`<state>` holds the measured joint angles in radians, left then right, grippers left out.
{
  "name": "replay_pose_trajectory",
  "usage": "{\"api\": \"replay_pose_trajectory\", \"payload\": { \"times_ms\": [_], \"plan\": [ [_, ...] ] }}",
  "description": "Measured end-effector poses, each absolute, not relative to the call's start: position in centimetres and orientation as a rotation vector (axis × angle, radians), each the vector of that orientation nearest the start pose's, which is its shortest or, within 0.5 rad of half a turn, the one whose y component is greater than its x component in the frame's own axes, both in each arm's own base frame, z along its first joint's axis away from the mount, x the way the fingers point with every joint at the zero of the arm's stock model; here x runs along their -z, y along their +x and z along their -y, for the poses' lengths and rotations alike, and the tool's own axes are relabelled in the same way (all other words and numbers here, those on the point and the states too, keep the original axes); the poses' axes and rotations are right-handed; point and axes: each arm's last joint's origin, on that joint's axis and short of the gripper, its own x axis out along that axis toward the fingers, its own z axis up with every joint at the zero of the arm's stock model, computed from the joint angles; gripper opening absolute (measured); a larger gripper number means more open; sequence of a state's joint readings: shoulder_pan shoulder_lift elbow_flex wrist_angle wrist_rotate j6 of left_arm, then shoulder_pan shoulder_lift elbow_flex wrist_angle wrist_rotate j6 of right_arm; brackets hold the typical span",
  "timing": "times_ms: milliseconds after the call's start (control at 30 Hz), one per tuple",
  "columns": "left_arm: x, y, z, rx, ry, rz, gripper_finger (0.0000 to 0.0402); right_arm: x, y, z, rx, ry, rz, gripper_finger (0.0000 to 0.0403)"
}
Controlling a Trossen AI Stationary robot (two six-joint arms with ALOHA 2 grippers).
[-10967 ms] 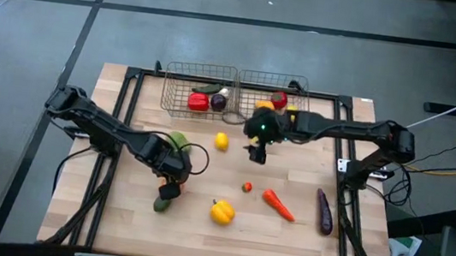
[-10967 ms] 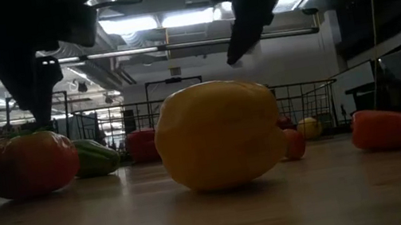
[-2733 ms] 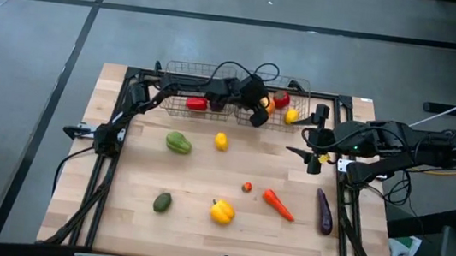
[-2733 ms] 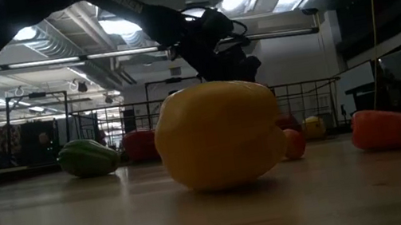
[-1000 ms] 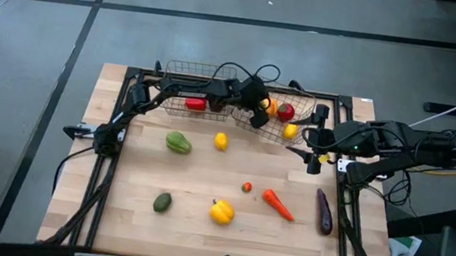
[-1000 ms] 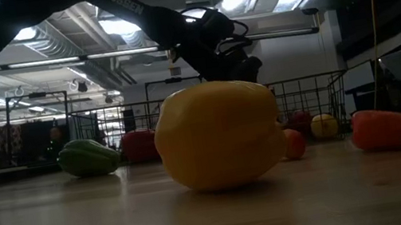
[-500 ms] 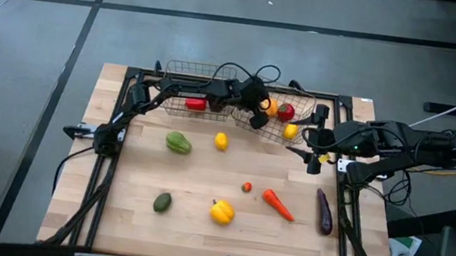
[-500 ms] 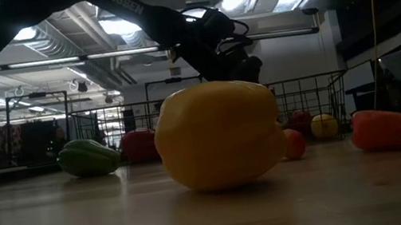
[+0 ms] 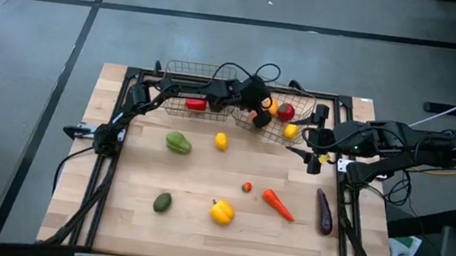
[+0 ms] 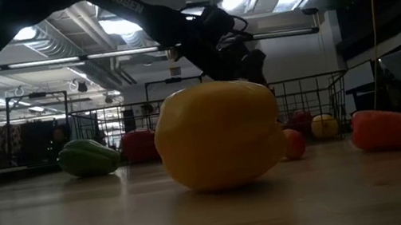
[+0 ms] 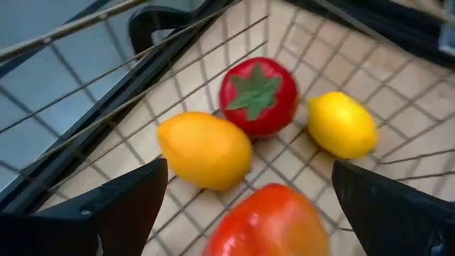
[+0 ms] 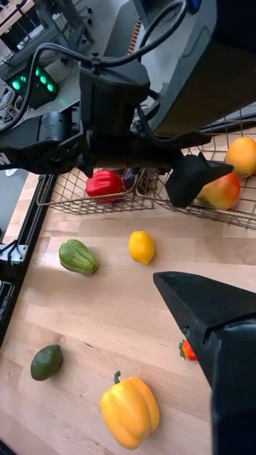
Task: Sort produce into baskets
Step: Put the orange carrot into the left golden wire basket
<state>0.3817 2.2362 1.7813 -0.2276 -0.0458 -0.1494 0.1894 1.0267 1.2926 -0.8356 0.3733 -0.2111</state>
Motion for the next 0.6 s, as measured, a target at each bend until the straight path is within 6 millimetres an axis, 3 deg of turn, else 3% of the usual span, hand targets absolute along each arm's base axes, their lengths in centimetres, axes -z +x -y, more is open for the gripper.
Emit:
{"api": "replay_pose_trajectory", "payload": {
  "times_ms": [300,600],
  "plan": [
    [-23.1,47.5,-17.2,-0.291,-0.133,-0.588,0.0393,-40.1,18.3,-2.4,0.121,-0.363,-0.565,0.0325],
    [-26.0,47.1,-12.8,-0.177,-0.042,-0.727,0.0393,-40.1,18.2,-2.5,0.112,-0.361,-0.564,0.0325]
  ]
}}
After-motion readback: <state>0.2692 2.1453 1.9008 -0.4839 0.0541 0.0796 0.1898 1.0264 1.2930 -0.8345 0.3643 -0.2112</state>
